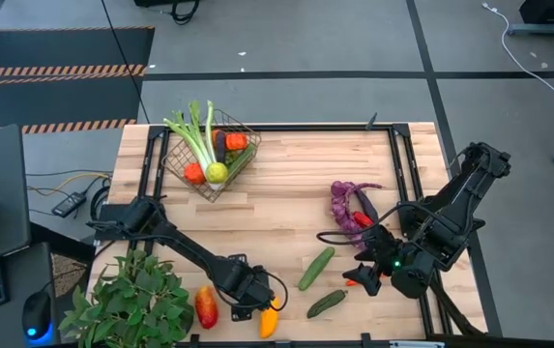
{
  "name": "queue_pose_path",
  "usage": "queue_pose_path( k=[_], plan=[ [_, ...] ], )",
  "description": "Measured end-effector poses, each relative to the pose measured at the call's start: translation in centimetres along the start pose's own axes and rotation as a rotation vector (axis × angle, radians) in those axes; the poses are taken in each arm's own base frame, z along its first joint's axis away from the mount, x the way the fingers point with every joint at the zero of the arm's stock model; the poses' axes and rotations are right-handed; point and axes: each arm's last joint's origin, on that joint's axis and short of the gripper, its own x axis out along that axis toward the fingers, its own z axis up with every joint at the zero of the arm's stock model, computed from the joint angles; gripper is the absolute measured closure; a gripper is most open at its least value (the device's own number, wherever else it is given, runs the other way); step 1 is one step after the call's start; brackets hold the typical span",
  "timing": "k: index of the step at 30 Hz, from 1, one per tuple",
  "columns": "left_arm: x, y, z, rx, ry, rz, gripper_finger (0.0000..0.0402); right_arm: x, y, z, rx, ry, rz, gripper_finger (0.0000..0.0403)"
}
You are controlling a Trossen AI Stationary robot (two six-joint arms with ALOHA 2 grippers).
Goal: Build produce basket
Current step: Put the lime into the wire basket
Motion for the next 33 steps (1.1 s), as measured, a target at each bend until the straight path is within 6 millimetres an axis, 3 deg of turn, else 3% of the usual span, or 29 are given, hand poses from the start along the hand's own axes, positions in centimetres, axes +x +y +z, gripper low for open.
queue_pose_path(
  k=[7, 16, 22, 33],
  plan=[
    [0.0, 0.0, 0.0, -0.027, 0.002, -0.001, 0.0134, 0.0, 0.0, 0.0, 0.003, -0.006, 0.0, 0.0055],
    [-1.2, 1.8, 0.3, -0.079, 0.059, 0.015, 0.0123, 0.0, 0.0, 0.0, 0.004, -0.005, 0.001, 0.0055],
    [-4.7, 4.7, 1.2, -0.156, 0.013, 0.012, 0.0119, 0.0, 0.0, 0.0, 0.005, -0.005, 0.003, 0.0055],
    [-14.5, 13.9, 1.6, -0.403, -0.247, 0.062, 0.0123, 0.0, 0.0, 0.3, 0.002, -0.095, 0.001, 0.0055]
  ],
)
